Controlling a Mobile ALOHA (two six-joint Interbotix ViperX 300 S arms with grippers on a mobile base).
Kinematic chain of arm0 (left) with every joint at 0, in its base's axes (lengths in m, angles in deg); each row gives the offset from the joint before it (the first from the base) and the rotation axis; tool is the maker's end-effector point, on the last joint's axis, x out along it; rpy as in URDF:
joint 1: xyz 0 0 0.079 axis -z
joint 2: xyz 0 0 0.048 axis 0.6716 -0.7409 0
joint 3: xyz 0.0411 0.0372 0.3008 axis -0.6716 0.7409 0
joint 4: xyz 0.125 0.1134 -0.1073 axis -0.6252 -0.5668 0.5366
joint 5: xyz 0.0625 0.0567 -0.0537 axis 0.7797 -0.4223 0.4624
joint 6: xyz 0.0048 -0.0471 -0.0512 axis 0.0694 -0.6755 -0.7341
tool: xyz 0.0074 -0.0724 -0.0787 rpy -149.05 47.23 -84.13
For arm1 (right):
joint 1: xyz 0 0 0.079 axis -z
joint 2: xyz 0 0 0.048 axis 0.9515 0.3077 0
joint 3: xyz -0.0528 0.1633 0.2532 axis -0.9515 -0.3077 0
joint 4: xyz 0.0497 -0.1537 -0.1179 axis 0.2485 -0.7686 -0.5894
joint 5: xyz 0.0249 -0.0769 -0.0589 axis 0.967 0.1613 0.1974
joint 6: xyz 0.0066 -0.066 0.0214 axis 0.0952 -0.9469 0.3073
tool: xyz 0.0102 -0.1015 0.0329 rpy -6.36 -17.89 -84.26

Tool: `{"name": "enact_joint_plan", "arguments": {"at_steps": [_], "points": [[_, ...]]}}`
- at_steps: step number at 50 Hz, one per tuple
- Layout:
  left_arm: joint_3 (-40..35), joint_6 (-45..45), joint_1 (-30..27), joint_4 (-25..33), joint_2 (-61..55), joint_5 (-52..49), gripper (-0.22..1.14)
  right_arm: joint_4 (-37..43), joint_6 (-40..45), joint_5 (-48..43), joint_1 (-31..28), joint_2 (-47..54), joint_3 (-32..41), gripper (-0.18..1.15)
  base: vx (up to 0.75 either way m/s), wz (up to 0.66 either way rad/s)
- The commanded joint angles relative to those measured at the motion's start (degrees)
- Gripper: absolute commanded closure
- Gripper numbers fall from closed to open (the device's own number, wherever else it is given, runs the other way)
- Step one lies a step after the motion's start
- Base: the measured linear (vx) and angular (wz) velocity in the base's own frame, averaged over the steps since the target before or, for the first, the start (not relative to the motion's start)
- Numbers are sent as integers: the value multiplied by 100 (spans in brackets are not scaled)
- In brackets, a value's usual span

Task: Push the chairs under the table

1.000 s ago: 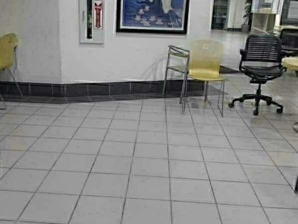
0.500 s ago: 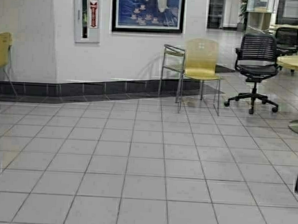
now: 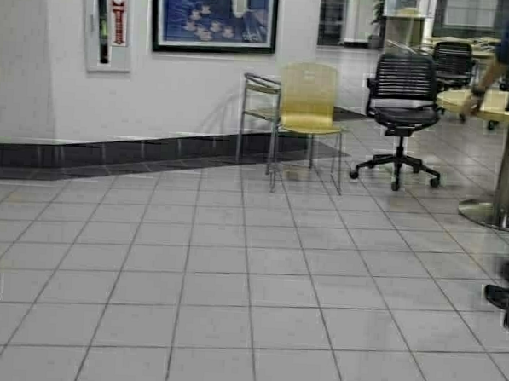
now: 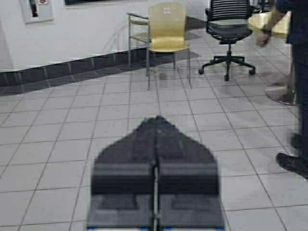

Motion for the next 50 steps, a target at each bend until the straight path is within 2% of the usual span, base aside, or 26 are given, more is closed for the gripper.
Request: {"name": "enact_joint_plan", "arguments": {"at_steps": [1,50], "points": [[-44,0,9,9,9,18,89,-9,-9,-18,-18,44,158,92,17,-5],[0,-18,9,-105,-501,246,89,-44,9,-18,70,211,141,92,26,9]]}}
